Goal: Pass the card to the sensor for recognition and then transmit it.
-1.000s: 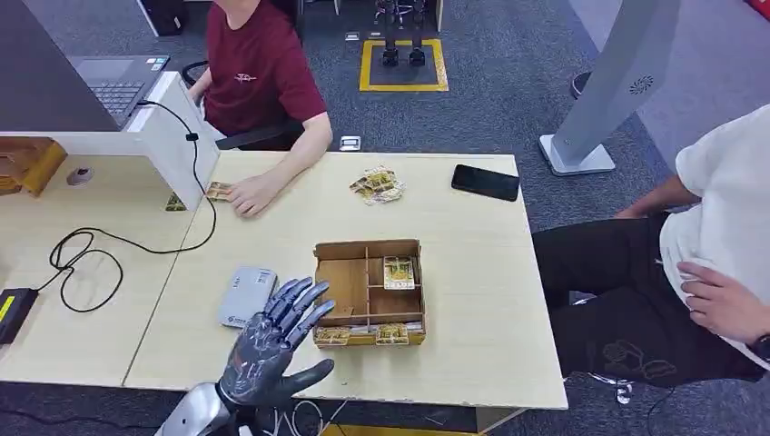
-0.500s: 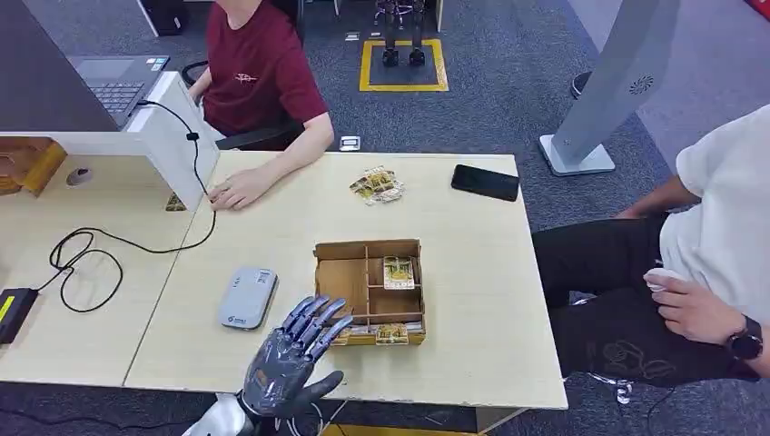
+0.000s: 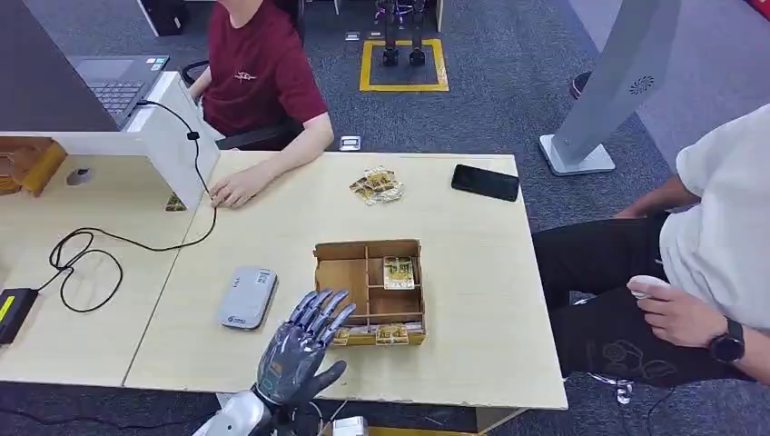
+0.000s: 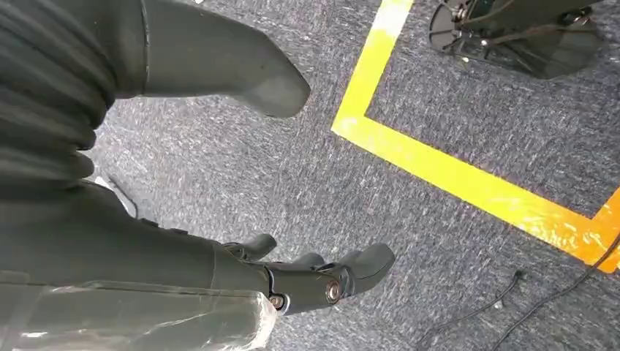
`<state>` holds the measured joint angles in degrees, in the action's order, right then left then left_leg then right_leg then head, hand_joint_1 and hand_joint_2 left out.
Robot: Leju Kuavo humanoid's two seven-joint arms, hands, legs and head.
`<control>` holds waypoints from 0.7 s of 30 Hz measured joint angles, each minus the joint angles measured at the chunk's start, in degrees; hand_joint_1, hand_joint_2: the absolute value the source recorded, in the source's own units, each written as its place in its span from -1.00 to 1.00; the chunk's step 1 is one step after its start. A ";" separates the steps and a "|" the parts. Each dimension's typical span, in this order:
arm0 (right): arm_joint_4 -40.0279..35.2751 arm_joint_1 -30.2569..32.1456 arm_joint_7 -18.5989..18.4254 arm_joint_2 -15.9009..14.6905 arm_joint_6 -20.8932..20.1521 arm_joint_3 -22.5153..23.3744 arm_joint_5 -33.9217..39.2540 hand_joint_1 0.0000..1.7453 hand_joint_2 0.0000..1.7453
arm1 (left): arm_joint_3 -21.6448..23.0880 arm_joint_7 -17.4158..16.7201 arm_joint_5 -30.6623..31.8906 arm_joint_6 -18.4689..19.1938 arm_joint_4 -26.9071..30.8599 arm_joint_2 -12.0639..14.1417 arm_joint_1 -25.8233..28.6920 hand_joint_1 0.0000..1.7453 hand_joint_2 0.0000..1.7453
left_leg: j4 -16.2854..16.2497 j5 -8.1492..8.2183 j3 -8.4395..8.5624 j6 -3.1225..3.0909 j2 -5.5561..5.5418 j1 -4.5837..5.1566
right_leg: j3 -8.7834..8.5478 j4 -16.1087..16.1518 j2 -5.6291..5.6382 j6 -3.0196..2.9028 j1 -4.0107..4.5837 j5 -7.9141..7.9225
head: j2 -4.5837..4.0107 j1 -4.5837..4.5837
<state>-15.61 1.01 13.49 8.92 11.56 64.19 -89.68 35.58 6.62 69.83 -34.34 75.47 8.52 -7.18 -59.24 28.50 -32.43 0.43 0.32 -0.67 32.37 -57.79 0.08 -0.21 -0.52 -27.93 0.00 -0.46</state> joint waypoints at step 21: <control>-2.56 0.48 0.33 1.22 -0.68 0.00 0.00 -1.00 1.00 | -1.11 -0.63 -1.44 0.09 -5.46 -2.40 -1.67 0.64 1.00 | 0.00 0.00 0.00 0.00 0.00 0.00 | 0.00 0.00 0.00 0.00 0.00 0.00 | 0.00 0.00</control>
<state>-18.16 1.49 13.81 10.14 10.88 64.19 -89.68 34.47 5.99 68.39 -34.25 70.01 6.12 -8.85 -59.24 28.50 -32.43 0.43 0.32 -0.68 32.37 -57.79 0.08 -0.21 -0.52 -27.93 0.00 -0.46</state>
